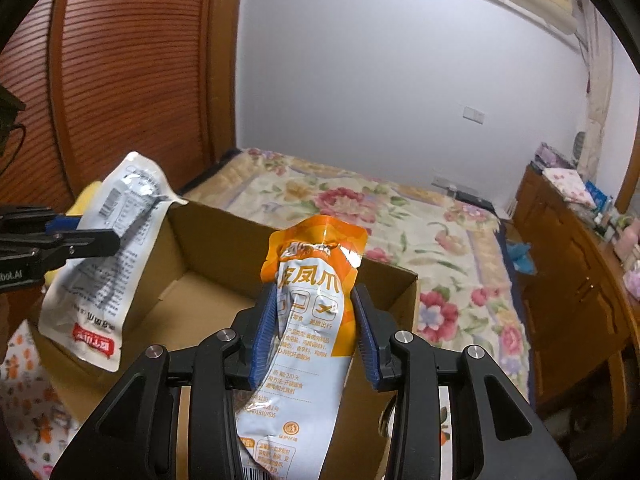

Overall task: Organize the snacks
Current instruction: 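Lift both held pouches and carry them over the cardboard box, then open both tools to drop the pouches into the box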

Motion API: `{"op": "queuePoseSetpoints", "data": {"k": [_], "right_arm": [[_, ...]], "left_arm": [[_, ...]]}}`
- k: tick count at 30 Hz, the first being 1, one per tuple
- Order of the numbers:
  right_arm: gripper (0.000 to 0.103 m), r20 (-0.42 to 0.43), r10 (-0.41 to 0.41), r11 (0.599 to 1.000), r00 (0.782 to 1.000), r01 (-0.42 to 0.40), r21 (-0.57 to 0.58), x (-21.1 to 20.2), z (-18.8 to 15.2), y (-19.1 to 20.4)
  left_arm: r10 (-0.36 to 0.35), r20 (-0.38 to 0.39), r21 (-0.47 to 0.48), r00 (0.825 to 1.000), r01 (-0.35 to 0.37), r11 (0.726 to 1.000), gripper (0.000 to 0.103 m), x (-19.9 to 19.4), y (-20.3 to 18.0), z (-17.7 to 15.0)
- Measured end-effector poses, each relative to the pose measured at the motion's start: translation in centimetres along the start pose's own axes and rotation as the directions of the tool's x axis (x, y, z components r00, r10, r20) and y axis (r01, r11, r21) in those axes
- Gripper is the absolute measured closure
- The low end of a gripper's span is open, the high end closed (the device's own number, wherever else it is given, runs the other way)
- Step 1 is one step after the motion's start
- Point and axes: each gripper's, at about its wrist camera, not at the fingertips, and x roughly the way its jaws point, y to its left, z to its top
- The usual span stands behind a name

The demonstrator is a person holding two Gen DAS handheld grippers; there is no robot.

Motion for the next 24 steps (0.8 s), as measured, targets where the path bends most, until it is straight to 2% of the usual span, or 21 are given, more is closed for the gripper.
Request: {"op": "queuePoseSetpoints", "data": {"k": [6, 13, 24], "right_arm": [[0.066, -0.025, -0.019, 0.998, 1.000, 0.018, -0.061, 0.0, 0.0, 1.0], [0.065, -0.068, -0.048, 0.991, 0.997, 0.039, -0.126, 0.6, -0.8, 2.6], [0.064, -0.128, 0.027, 0.993, 0.991, -0.041, -0.107, 1.4, -1.7, 4.3]], "left_arm": [[0.035, -0.039, 0.025, 0.999, -0.035, 0.999, 0.080, 1.2, 0.0, -0.9], [0.056, -0.041, 0.058, 0.998, -0.054, 0.997, 0.082, 1.1, -0.3, -1.8], [0.045, -0.013, 0.052, 0.999, -0.044, 0.998, 0.078, -0.3, 0.6, -2.6]]}}
